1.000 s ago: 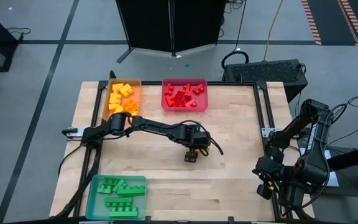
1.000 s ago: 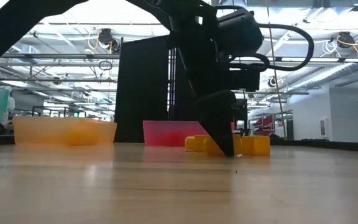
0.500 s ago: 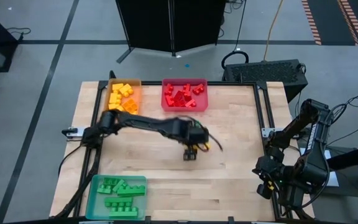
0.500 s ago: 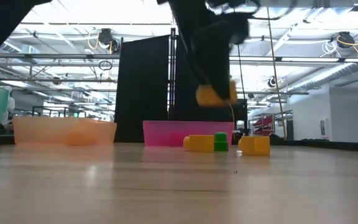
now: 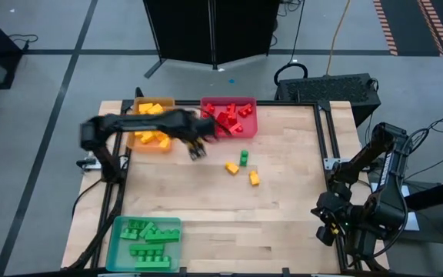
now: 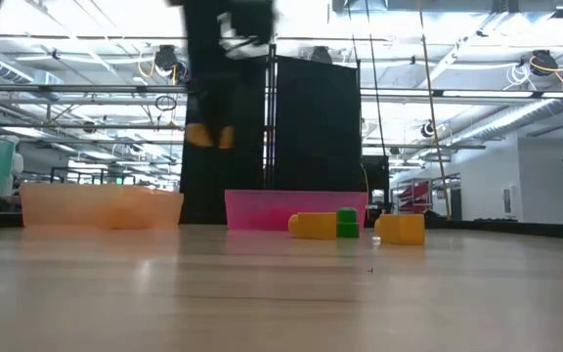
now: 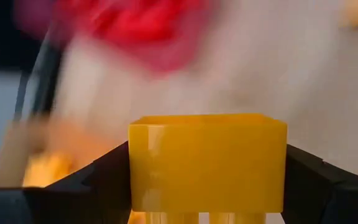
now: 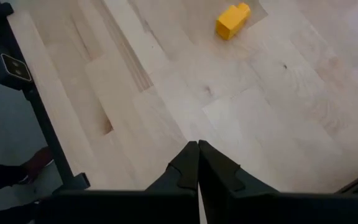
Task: Sort blocks
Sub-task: Put the yellow game piece into the yellow bin
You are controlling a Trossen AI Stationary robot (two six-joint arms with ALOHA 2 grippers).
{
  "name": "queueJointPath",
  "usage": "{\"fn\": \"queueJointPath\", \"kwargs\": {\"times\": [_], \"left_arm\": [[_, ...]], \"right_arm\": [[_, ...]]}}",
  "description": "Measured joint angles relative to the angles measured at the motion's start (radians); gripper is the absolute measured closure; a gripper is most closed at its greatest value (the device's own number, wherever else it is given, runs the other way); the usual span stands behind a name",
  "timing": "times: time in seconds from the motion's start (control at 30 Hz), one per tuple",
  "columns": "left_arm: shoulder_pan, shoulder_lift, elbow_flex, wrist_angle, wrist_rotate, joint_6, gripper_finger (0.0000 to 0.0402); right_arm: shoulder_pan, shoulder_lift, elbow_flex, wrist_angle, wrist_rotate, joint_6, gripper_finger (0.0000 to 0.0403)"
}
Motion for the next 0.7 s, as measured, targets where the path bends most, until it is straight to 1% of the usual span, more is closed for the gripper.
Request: {"fn": "queueJointPath", "kwargs": {"times": [0.1, 0.17, 0.23, 0.3, 0.4, 0.47, 0.5, 0.6, 0.7], "left_arm": [[0.107, -0.140, -0.196, 0.055, -0.050, -0.101, 0.0102], [0.176, -0.228, -0.301, 0.095, -0.068, -0.184, 0.0102], [0.249, -0.300, -0.379, 0.117, -0.074, -0.272, 0.0102], [0.315, -0.346, -0.444, 0.140, -0.104, -0.318, 0.0102], [0.393, -0.388, -0.487, 0.159, -0.161, -0.367, 0.0102], [0.457, -0.390, -0.503, 0.189, -0.176, -0.374, 0.0102], [0.486, -0.387, -0.505, 0.208, -0.171, -0.374, 0.0102], [0.550, -0.370, -0.503, 0.235, -0.069, -0.373, 0.0102], [0.579, -0.345, -0.504, 0.206, -0.052, -0.344, 0.0102]], "right_arm": [[0.000, 0.000, 0.000, 0.002, 0.002, 0.001, 0.0403], [0.000, 0.000, 0.000, 0.001, 0.002, 0.001, 0.0403], [0.000, 0.000, 0.000, 0.000, 0.002, 0.001, 0.0403], [0.000, 0.000, 0.000, 0.000, 0.002, 0.000, 0.0403], [-0.002, 0.000, 0.000, -0.005, 0.005, -0.001, 0.0403], [-0.002, 0.000, 0.000, -0.006, 0.019, -0.001, 0.0403], [-0.002, 0.000, 0.000, -0.005, 0.027, -0.001, 0.0403], [-0.002, 0.000, 0.000, 0.000, 0.049, 0.002, 0.0403], [-0.002, 0.000, 0.000, 0.008, 0.051, 0.004, 0.0403]]}}
